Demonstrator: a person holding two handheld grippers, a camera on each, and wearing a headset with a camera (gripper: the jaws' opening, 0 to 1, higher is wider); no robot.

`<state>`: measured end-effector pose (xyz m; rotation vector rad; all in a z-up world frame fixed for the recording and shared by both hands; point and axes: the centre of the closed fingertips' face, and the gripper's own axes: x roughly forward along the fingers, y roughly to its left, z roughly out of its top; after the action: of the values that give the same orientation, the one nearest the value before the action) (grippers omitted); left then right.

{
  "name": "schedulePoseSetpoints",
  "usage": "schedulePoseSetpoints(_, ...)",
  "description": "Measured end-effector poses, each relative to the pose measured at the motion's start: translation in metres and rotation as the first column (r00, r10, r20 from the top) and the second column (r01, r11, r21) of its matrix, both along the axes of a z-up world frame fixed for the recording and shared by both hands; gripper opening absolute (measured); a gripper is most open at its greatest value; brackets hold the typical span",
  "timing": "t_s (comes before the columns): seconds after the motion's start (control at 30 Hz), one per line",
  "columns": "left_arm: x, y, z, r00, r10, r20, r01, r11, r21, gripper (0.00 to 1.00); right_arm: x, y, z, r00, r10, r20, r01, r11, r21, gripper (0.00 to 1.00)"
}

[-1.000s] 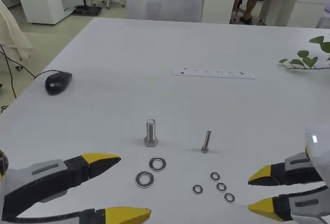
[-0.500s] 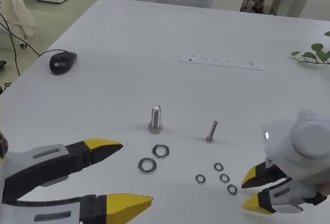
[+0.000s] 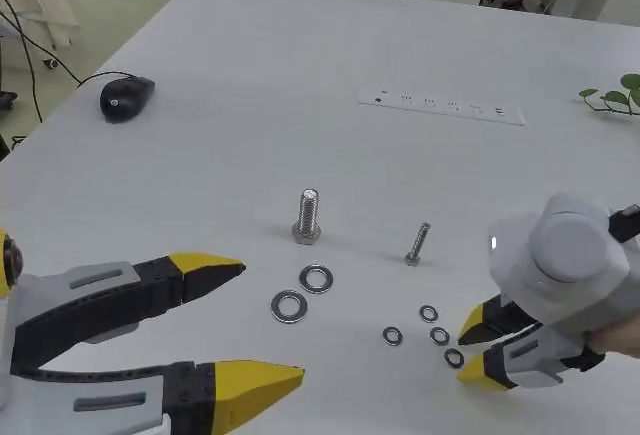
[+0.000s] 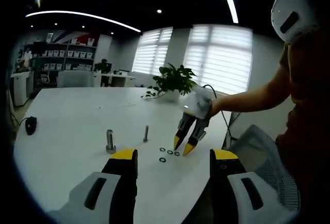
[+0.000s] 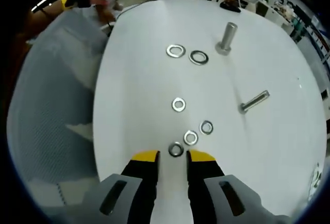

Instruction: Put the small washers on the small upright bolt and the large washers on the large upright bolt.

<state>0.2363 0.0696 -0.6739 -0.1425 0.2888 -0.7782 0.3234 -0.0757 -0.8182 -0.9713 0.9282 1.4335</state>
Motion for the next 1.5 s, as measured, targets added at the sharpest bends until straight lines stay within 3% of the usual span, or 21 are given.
schedulePoseSetpoints(0.17, 0.0008, 0.0035, 0.0008, 1.000, 0.006, 0.000, -0.006, 1.000, 0.008, 0.55, 0.0005, -0.0006, -0.0066, 1.000, 0.012, 0.007, -0.012, 1.000, -0.026, 0.22)
schedulePoseSetpoints(0.5, -0.0021, 0.0012, -0.0024, 1.000, 0.007, -0.011, -0.007, 1.000, 0.006, 0.55, 0.0044, 0.0011, -0.0061, 0.999, 0.034, 0.032, -0.034, 0.999, -0.002, 0.18)
schedulePoseSetpoints(0.8, -0.0038, 0.0017, -0.0037, 1.000, 0.010, -0.014, -0.010, 1.000, 0.004, 0.55, 0.0029, 0.0020, -0.0077, 0.997, 0.069, 0.040, -0.068, 0.997, -0.023, 0.16)
schedulePoseSetpoints(1.5, -0.0053, -0.0005, -0.0044, 1.000, 0.002, -0.018, -0.002, 1.000, 0.012, 0.55, 0.0045, 0.0040, -0.0032, 0.999, 0.039, 0.035, -0.038, 0.999, -0.029, 0.12)
